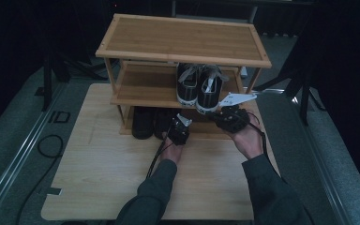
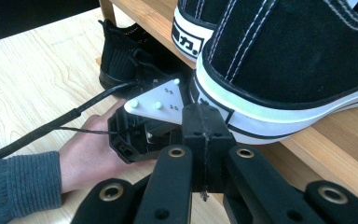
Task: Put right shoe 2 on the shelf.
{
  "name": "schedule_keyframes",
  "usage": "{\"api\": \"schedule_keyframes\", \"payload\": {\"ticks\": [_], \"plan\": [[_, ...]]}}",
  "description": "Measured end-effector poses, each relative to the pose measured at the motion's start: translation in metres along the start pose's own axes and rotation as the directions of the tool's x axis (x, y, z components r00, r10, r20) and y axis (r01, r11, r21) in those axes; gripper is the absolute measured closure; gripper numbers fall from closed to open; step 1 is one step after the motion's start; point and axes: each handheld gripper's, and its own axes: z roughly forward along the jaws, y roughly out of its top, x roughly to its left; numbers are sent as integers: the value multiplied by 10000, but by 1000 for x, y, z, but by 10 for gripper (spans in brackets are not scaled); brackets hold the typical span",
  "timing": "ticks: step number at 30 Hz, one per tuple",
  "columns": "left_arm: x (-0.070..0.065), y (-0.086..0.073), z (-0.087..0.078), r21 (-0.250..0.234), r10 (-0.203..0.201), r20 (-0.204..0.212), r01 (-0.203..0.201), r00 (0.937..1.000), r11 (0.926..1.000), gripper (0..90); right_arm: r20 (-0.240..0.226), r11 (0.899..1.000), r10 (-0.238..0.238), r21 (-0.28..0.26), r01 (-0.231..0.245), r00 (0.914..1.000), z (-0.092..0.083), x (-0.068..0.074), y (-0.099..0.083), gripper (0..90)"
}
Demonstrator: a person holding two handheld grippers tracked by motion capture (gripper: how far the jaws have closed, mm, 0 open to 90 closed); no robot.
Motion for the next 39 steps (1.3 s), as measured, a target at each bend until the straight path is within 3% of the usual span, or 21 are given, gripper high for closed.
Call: {"api": "schedule_keyframes", "payload": {"ticks": [21, 22, 24, 39], "plan": [[0, 0, 0, -2, 33, -27, -33, 10000, 10000, 899, 300, 9997, 232, 36, -233, 9993, 2, -1, 0, 900], [-1, 0, 0, -10, -95, 131, 96, 9999, 10000, 899, 318, 9997, 228, 34, -229, 9992, 2, -1, 1, 900], [0, 0, 0, -9, 19, -31, -19, 10000, 10000, 899, 385, 9998, 219, 8, -219, 9990, 1, -1, 1, 900], [0, 0, 0, -9, 7, -31, -7, 10000, 10000, 899, 816, 9997, 239, -10, -239, 9964, 1, 2, 0, 900]]}}
